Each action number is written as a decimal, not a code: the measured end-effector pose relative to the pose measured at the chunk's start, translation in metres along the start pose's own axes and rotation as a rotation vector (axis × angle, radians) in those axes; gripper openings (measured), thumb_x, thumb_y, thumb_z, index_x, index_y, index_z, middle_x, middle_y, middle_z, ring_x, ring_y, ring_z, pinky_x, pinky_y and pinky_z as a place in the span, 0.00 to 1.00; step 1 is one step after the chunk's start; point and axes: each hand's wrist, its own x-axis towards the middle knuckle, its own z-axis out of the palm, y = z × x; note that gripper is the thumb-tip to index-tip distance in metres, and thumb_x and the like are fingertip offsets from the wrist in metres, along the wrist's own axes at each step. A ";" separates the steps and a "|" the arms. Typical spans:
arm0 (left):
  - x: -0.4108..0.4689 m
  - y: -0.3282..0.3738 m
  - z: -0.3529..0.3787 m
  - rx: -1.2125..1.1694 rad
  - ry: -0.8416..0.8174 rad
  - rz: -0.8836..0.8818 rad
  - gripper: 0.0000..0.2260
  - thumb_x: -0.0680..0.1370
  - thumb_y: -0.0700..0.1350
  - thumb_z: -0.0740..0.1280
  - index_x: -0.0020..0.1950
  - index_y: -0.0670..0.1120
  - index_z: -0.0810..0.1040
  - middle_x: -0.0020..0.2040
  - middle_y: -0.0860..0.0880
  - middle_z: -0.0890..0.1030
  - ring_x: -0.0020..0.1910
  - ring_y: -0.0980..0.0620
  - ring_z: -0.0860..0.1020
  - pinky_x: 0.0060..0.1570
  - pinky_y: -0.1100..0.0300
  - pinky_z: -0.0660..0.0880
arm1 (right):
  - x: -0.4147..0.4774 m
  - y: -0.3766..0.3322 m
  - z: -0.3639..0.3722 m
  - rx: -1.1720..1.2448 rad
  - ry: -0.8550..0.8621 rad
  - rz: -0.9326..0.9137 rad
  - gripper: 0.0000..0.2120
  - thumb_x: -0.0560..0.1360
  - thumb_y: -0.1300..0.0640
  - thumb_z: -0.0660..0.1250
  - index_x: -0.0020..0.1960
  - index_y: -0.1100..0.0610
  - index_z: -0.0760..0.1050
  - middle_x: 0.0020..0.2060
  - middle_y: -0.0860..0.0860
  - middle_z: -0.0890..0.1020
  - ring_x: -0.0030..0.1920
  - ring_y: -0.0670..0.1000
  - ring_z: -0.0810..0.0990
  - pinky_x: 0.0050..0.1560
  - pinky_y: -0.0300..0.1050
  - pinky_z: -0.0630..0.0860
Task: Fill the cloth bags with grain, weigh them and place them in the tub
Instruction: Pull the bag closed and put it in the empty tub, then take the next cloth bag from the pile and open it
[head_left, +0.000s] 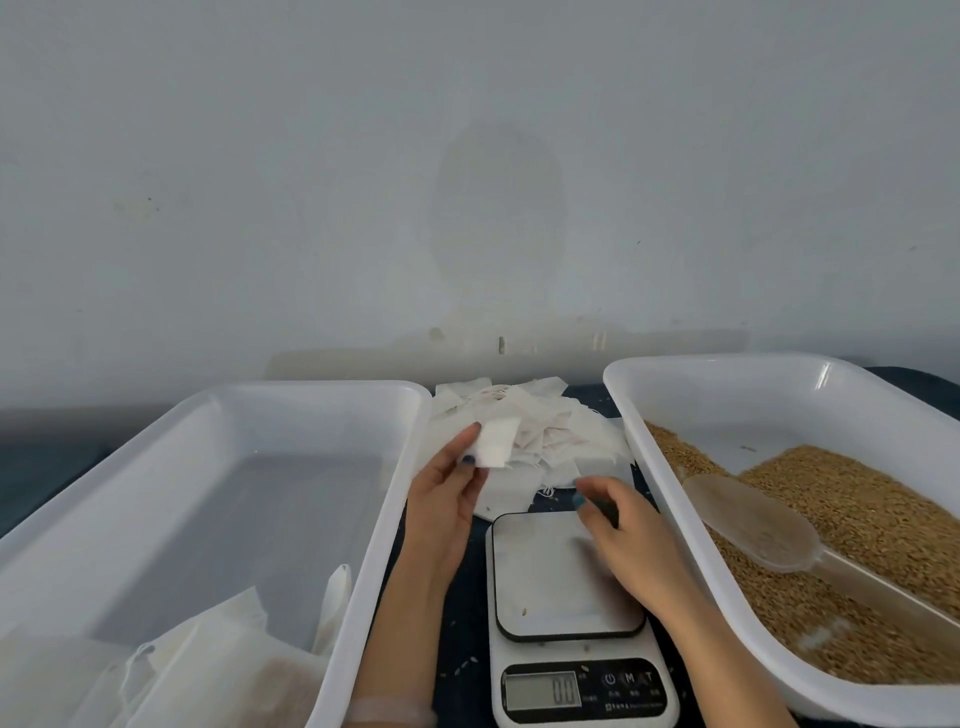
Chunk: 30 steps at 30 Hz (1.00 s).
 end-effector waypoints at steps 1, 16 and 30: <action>-0.002 0.002 0.003 -0.055 -0.066 -0.009 0.17 0.81 0.30 0.59 0.58 0.43 0.84 0.63 0.45 0.81 0.62 0.49 0.80 0.53 0.62 0.79 | -0.001 -0.005 0.001 0.025 0.008 -0.062 0.12 0.81 0.57 0.64 0.64 0.50 0.75 0.58 0.41 0.79 0.59 0.40 0.75 0.54 0.24 0.67; -0.028 0.021 0.021 0.297 -0.456 0.100 0.19 0.78 0.36 0.69 0.68 0.49 0.78 0.50 0.49 0.82 0.53 0.52 0.79 0.57 0.63 0.75 | -0.006 -0.041 0.016 0.555 0.216 -0.117 0.15 0.72 0.41 0.68 0.42 0.53 0.82 0.37 0.48 0.84 0.38 0.42 0.81 0.38 0.27 0.73; -0.035 0.025 0.026 0.368 -0.371 0.108 0.15 0.75 0.44 0.72 0.61 0.47 0.82 0.59 0.50 0.83 0.60 0.48 0.81 0.52 0.61 0.79 | -0.007 -0.040 0.012 0.496 0.154 0.001 0.17 0.69 0.42 0.72 0.32 0.54 0.77 0.28 0.49 0.78 0.33 0.46 0.73 0.39 0.49 0.75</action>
